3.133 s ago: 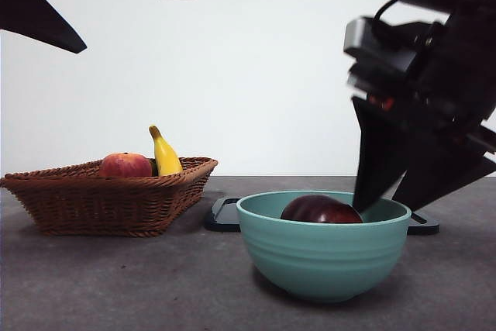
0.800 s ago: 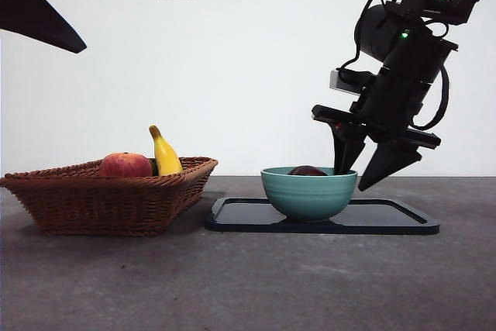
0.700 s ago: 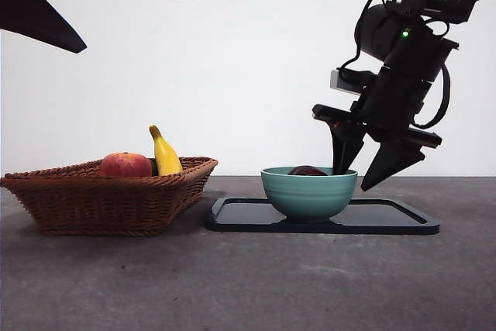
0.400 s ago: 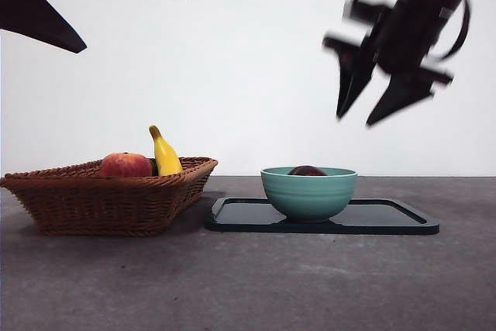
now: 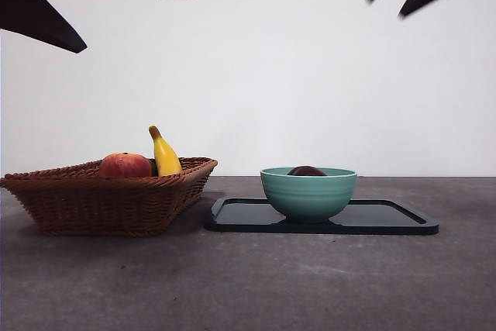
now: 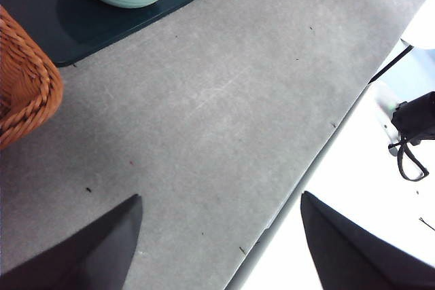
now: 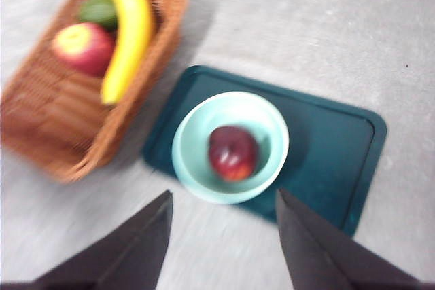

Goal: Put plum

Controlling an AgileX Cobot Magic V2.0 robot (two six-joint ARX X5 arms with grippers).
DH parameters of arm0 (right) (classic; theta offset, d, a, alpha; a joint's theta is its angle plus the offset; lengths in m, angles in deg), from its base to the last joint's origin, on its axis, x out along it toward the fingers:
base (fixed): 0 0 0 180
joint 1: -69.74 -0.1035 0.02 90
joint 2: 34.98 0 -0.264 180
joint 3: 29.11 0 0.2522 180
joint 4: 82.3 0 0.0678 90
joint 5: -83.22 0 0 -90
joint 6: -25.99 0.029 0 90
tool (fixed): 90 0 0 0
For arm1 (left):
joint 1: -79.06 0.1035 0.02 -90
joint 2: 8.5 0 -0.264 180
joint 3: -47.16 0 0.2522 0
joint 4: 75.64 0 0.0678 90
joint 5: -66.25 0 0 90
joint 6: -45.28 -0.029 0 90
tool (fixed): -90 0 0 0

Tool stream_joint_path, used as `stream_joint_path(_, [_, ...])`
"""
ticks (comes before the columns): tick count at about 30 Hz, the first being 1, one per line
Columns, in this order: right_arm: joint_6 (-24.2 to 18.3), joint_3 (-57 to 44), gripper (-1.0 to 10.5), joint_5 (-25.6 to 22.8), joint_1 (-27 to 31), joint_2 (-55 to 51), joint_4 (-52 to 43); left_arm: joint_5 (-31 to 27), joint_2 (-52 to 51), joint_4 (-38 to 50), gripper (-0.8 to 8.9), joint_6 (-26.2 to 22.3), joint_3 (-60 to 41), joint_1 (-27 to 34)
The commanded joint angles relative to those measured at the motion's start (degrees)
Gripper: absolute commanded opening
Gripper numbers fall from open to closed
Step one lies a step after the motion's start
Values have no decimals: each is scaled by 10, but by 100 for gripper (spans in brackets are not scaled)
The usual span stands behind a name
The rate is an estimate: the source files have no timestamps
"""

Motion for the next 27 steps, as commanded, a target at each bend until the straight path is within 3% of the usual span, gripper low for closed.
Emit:
stream_joint_path(1, [-15,13,242,-23,-18,-37,37,3,3,6,374,-5,6,-2])
stream_joint_path(4, [-15,6,242,-42,-38,-87,65,3,3,6,374,-4,6,-2])
stream_joint_path(13, [-11,-109,242,-33,-81,-221,70,3,3,5,374,-4,6,-2])
stream_joint_path(21, [1,-245,242,33,-88,-285,63,3,3,6,374,-4,6,-2])
stream_joint_path(27, [10,-279,242,52,-88,-300,49,3,3,5,374,-4,6,-2])
